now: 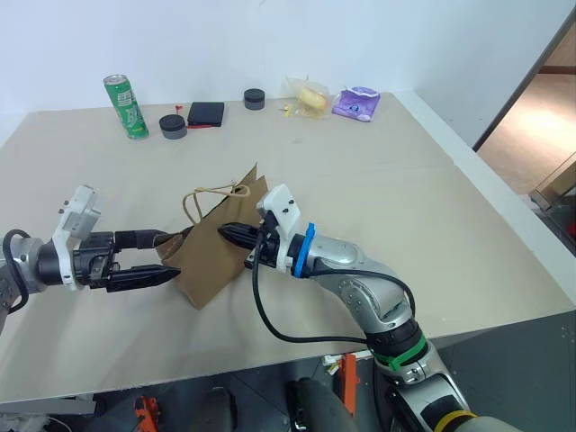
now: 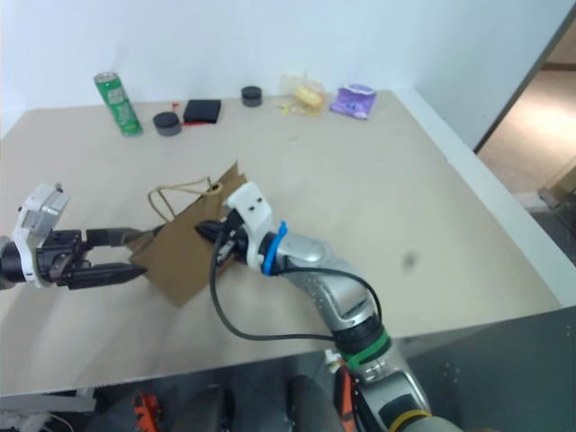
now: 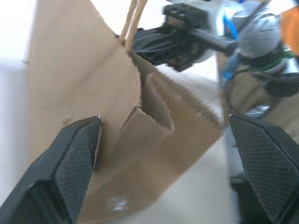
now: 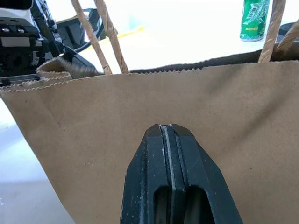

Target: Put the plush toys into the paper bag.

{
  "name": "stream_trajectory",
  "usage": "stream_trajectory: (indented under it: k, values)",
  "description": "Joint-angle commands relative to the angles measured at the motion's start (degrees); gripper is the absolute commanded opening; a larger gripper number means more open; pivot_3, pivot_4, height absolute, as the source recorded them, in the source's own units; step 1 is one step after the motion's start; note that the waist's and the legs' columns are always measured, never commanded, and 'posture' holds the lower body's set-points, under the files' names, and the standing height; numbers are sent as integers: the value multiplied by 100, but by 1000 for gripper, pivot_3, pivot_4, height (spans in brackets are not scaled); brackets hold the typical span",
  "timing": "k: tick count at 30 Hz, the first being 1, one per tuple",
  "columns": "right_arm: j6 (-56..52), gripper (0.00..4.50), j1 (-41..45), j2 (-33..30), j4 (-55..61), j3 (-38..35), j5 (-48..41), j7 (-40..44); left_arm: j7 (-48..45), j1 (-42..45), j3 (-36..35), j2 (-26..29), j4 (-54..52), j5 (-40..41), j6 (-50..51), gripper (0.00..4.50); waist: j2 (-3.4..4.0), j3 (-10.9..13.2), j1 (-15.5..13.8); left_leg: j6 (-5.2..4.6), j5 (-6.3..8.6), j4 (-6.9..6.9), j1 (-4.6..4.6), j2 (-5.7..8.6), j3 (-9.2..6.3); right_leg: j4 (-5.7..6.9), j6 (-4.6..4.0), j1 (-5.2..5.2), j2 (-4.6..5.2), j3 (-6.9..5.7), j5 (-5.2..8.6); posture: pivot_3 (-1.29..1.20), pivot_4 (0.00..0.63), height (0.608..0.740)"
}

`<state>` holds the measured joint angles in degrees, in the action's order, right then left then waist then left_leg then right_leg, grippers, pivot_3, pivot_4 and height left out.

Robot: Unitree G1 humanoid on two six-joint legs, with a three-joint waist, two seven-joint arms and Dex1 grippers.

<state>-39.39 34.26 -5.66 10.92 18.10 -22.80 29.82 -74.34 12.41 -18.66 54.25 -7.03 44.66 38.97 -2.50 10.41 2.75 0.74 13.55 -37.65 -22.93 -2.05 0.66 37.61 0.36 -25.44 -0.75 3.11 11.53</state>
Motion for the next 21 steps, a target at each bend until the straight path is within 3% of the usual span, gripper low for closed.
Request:
stream_trajectory:
  k: [1,11,21]
  values:
    - [60,22,138,76,88,-98,7,10,301,-44,-308,-162,-114,-108,-369,4500,0,0,0,0,0,0,0,0,0,0,0,0,0,0,0,0,150,740]
    - [96,22,192,85,3,-136,21,55,1134,-877,-456,-810,-1062,-1,-490,4500,-1,0,1,0,0,0,-1,-3,-1,0,0,0,1,-1,0,0,150,740]
    - [92,22,227,136,-21,-125,-3,97,2303,-902,-15,-1636,-1337,-818,-1350,4500,-2,-2,-2,3,-2,0,4,-2,1,0,-6,3,-1,1,-8,0,150,740]
